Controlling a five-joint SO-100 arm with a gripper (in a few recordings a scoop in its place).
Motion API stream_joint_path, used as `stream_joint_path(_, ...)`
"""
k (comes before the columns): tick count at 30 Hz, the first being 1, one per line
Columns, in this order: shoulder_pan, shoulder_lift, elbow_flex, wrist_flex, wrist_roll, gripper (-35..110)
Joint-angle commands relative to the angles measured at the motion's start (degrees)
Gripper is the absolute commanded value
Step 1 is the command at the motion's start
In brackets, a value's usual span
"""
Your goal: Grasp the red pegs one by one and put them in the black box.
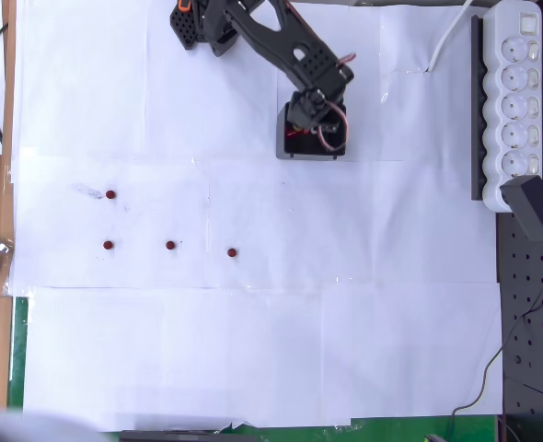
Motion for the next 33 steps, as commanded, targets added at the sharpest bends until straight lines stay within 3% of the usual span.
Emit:
stream_joint_path(1,1.2,-1.6,4.6,2.0,-0.4,21)
stream_joint_path(6,3.5,-7.6,11.7,7.4,-0.4,27)
stream_joint_path(10,11.2,-16.3,14.4,9.1,3.4,26)
stream_joint_path(12,18.3,-20.7,10.8,6.7,8.1,23)
stream_joint_path(13,22.1,-23.1,7.0,4.6,11.7,14)
stream_joint_path(14,25.8,-25.8,1.6,1.3,15.1,6)
stream_joint_path(21,47.5,-39.9,-42.5,-33.7,34.0,4)
stream_joint_path(27,58.9,-35.0,-55.2,-50.5,41.9,8)
stream_joint_path(31,63.1,-29.4,-62.8,-69.3,43.7,9)
stream_joint_path(33,64.9,-25.7,-64.0,-73.7,44.7,9)
